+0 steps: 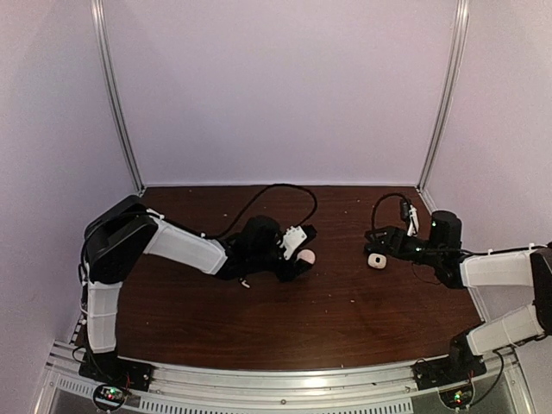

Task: Insert the wireless bluetooth earbuds into the charging case
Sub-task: Pick up the charging case from the center of the board, then pass from the left arm to the right

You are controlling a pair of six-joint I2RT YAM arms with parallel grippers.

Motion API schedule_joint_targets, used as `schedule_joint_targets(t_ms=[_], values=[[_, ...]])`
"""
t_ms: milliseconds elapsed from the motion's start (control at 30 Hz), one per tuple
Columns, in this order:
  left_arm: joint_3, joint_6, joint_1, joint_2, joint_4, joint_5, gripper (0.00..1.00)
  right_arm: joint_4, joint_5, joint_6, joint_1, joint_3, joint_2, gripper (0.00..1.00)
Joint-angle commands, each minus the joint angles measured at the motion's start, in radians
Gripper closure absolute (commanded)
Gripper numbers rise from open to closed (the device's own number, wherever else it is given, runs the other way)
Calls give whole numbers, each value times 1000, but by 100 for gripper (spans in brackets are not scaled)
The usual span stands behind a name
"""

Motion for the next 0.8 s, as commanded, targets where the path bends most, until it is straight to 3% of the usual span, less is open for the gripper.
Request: schedule_joint_targets(t_ms=[0,233,767], values=[[-49,-6,-22,-106,261,-93,61,54,-75,33,50,19,4,22],[-79,79,-98,-175,344,-232,61,50,-107,50,131,74,10,30],[-99,192,-179,-225,401,-290,62,32,-113,-12,279,173,31,52]])
